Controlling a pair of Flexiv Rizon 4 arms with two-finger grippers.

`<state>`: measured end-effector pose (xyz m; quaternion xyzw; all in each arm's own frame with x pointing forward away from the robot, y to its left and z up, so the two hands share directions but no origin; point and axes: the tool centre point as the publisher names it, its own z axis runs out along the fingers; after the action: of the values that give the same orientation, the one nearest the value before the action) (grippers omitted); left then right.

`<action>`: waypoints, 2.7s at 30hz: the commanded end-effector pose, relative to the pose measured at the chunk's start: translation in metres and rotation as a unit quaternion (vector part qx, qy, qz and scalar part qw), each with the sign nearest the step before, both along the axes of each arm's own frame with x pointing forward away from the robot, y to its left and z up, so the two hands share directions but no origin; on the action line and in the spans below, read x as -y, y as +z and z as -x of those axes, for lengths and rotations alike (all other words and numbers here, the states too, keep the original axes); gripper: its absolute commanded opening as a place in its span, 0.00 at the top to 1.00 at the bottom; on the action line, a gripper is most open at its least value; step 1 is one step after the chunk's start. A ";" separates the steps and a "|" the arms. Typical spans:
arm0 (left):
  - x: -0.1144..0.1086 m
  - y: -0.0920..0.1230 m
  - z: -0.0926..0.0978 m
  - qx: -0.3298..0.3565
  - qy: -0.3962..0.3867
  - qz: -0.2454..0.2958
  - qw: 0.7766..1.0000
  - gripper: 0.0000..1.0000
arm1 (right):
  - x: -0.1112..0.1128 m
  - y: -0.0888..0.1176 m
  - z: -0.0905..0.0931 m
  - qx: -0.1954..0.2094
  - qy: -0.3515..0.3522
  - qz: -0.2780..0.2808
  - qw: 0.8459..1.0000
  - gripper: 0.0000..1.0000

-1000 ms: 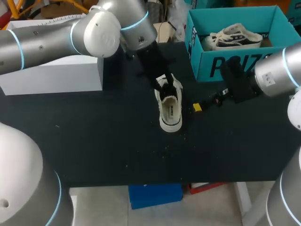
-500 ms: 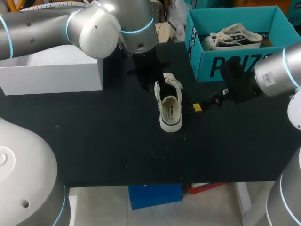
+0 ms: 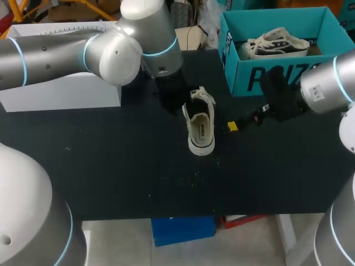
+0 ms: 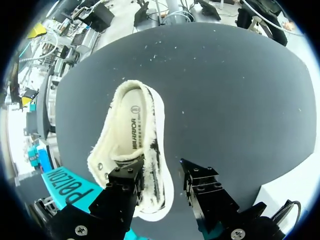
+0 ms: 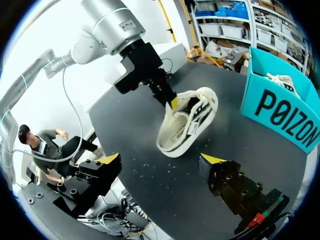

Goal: Take the shoe out of the shoebox, open the shoe tongue, remove and reinsert the insole, then place the shoe into the shoebox

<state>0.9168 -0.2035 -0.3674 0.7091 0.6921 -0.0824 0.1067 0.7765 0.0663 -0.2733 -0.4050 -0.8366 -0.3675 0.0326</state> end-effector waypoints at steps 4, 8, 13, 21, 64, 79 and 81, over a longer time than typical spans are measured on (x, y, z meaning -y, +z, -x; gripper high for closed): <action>0.005 -0.026 -0.003 0.001 -0.019 -0.018 1.000 0.60 | -0.001 0.000 0.000 -0.001 0.000 0.001 1.000 0.00; 0.009 -0.038 -0.002 0.006 -0.019 -0.025 0.999 0.61 | -0.001 0.000 0.000 -0.001 0.000 0.001 1.000 0.00; 0.014 -0.047 -0.005 0.013 -0.020 -0.015 1.000 0.62 | -0.001 0.000 0.000 -0.001 0.000 0.001 1.000 0.00; 0.018 -0.057 -0.012 0.033 -0.045 -0.033 0.998 1.00 | -0.001 0.000 0.000 -0.001 0.000 0.001 1.000 0.00; -0.150 0.190 -0.003 0.165 0.381 0.128 0.901 1.00 | -0.001 0.000 0.000 -0.001 0.000 0.001 1.000 0.00; -0.252 0.199 -0.001 0.169 0.480 0.111 0.854 1.00 | -0.001 0.000 0.000 -0.001 0.000 0.001 1.000 0.00; -0.260 0.198 -0.005 0.166 0.489 0.111 0.849 1.00 | -0.001 0.000 0.000 -0.001 0.000 0.001 1.000 0.00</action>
<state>0.9382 0.0409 -0.1851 0.2651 0.9093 0.0285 0.3195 0.7765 0.0662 -0.2732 -0.4050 -0.8366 -0.3675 0.0326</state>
